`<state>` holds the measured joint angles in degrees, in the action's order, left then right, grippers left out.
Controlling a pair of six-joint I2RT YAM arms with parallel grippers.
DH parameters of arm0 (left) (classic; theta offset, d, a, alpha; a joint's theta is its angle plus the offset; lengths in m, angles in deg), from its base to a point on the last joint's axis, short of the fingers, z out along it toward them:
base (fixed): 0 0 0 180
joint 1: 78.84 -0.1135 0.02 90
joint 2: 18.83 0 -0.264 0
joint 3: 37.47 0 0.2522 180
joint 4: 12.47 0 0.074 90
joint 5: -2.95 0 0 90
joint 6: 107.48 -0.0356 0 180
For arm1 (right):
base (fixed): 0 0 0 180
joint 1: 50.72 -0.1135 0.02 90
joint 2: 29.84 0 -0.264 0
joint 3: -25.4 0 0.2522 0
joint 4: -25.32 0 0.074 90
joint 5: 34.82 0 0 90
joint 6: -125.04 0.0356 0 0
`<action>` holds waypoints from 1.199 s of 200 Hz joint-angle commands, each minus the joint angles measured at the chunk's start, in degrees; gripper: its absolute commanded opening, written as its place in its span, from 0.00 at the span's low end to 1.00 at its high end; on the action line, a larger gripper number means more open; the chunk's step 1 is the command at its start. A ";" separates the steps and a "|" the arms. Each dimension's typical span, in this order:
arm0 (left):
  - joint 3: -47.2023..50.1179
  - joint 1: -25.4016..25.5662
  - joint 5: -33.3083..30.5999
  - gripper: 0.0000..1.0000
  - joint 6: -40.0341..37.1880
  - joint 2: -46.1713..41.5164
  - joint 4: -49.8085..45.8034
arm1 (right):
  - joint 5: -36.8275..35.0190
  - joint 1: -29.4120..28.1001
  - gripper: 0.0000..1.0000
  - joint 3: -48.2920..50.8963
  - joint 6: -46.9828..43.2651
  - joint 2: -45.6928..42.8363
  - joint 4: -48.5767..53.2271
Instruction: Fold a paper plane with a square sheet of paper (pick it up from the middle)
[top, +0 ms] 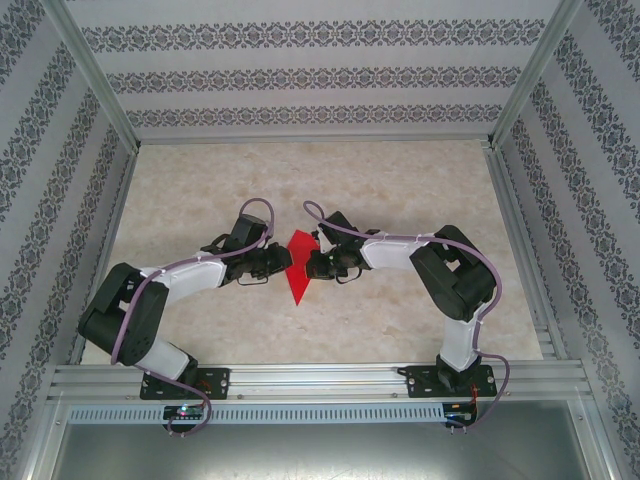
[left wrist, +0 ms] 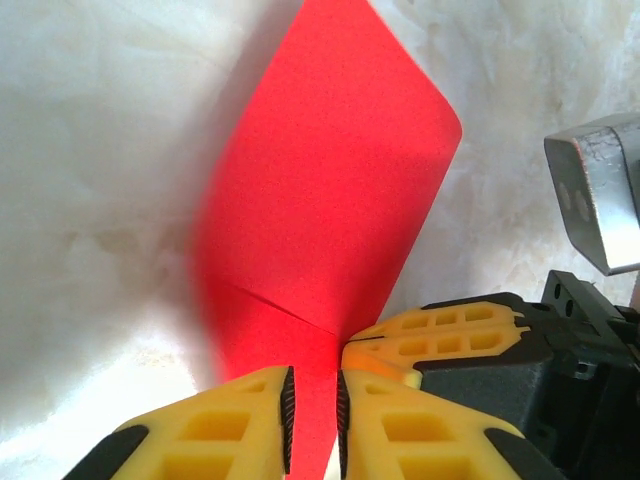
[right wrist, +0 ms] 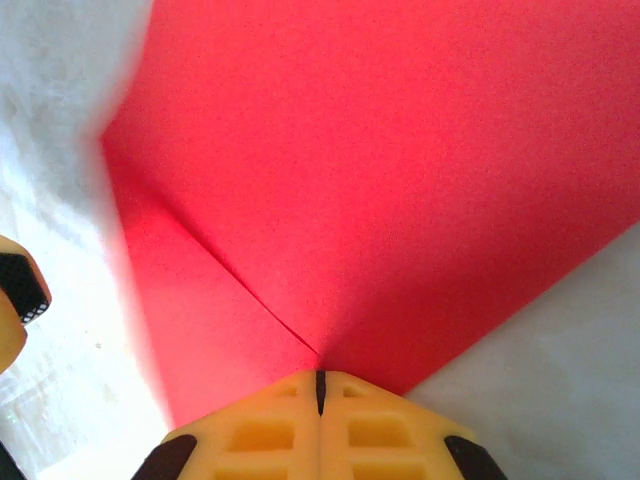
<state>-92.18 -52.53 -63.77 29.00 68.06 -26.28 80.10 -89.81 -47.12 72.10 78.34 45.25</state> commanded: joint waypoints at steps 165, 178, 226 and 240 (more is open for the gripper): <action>-3.73 1.02 -0.04 0.24 -3.96 5.46 -2.97 | -1.02 0.53 0.04 -0.17 -1.21 0.89 2.12; -3.90 1.04 0.17 0.19 -3.95 5.39 -3.08 | -1.02 0.56 0.04 0.00 -1.13 0.87 2.07; -4.20 1.19 0.95 0.12 -4.30 5.31 -3.72 | -0.93 0.58 0.04 0.29 -1.11 0.88 1.67; -4.51 1.48 1.26 0.11 -4.37 5.50 -3.81 | -1.01 0.67 0.04 0.27 -1.11 0.89 1.66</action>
<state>-95.28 -52.18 -63.77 25.13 73.22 -30.37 80.10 -89.81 -47.12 72.12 78.34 45.25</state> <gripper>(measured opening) 0.118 0.049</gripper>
